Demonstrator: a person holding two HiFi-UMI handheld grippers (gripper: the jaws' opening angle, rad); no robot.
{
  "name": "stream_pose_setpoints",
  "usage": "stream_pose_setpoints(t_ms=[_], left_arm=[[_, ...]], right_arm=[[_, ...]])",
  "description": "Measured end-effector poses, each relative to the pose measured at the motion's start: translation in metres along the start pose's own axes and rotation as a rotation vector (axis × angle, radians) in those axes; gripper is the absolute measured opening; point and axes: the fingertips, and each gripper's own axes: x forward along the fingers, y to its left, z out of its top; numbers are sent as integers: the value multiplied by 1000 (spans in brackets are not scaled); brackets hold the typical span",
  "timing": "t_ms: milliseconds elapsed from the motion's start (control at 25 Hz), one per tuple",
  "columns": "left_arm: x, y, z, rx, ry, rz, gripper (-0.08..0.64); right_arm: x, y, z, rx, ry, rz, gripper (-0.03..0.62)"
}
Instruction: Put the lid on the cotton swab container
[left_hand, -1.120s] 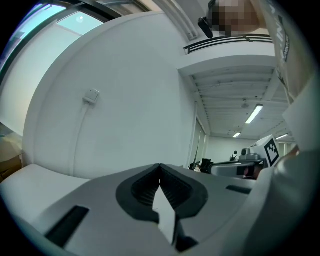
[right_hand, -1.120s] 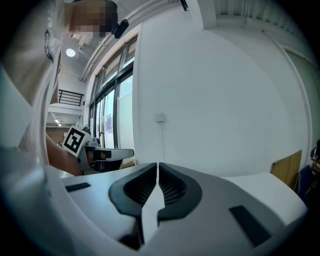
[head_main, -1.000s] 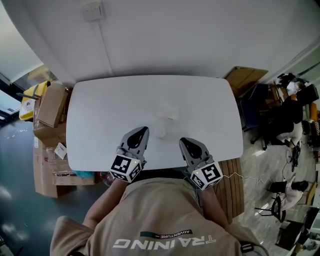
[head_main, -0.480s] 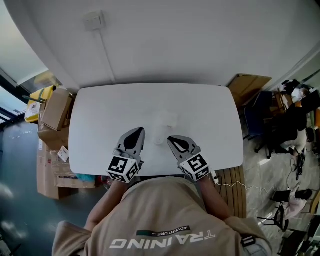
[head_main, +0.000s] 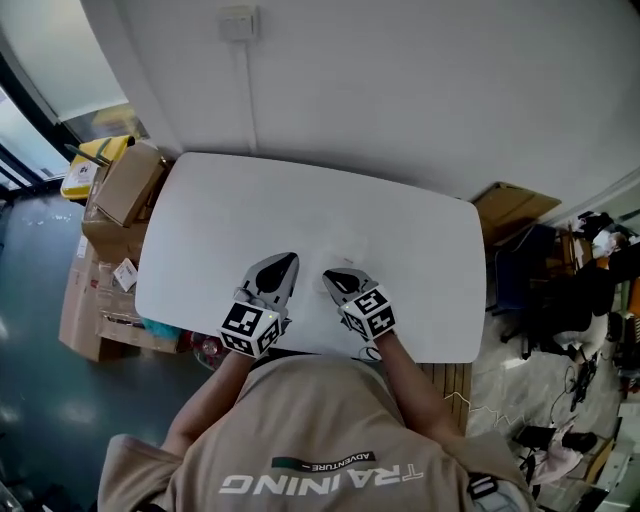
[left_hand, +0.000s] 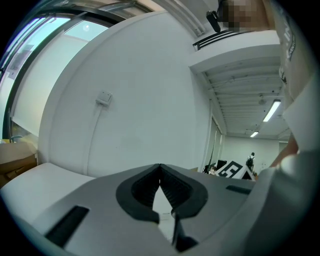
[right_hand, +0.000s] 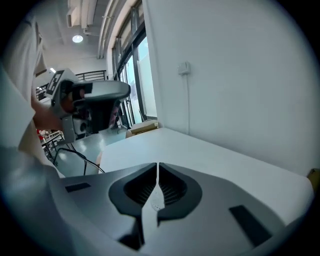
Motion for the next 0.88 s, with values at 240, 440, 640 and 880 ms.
stream_pose_setpoints(t_ms=[240,440,640,880], left_arm=[[-4,1,-6,6,9,6,14],[-11,2,-11,-4,11,22,14],[-16,5,-17,-13,21,30,14],[-22,1,-21,-12,29,22,14]], right_arm=[[28,-9,-23,46,106,32,26],[38,-8,-46,70,176,34,26],[42,-6,-55,30,212,23,26],[41,2,-65,-3,236,12,26]])
